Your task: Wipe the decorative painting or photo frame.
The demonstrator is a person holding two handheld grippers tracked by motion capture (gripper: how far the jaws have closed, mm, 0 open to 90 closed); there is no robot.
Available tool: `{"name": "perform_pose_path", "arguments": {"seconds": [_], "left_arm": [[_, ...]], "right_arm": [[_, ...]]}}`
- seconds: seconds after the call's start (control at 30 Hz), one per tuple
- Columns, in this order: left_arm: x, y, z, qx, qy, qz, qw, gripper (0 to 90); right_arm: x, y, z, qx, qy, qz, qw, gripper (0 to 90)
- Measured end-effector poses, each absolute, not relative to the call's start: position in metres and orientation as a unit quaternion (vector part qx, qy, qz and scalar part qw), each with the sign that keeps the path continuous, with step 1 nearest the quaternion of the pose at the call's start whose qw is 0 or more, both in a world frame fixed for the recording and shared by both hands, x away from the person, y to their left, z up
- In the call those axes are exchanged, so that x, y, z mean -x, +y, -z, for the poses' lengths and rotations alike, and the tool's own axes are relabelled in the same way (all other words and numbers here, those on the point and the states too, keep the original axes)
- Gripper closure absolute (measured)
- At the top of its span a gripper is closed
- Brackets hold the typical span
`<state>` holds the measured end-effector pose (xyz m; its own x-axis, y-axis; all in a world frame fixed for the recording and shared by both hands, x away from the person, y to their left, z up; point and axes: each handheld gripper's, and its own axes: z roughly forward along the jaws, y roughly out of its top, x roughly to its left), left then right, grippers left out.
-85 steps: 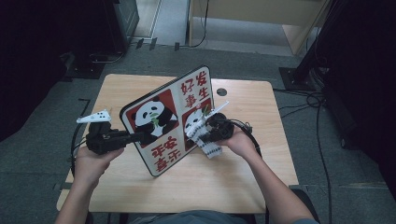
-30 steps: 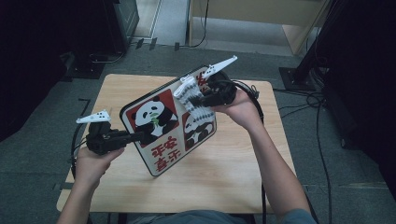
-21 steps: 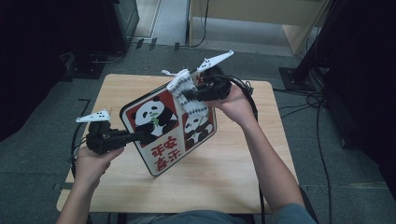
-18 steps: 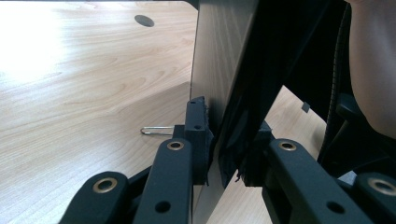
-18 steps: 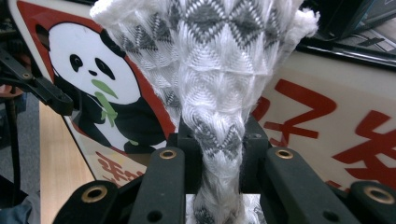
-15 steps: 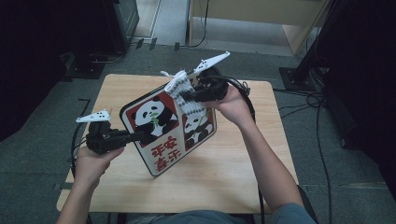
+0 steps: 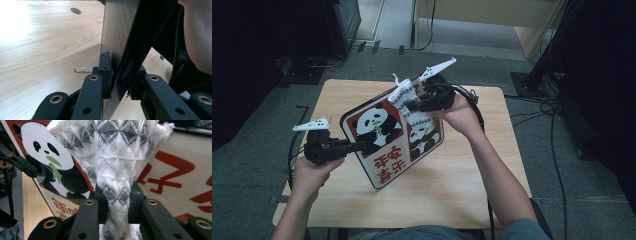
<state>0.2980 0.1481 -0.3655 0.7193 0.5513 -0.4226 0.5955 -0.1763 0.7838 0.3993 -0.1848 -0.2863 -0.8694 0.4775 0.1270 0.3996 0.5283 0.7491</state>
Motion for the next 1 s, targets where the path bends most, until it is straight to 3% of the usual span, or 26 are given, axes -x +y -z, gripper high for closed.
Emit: {"name": "perform_pose_path", "arguments": {"seconds": [1.0], "left_arm": [[-0.298,0.149,0.366,-0.767,0.372,0.026,0.523,76.8]], "right_arm": [[-0.393,-0.184,0.313,-0.257,0.887,-0.383,0.027,75.9]]}}
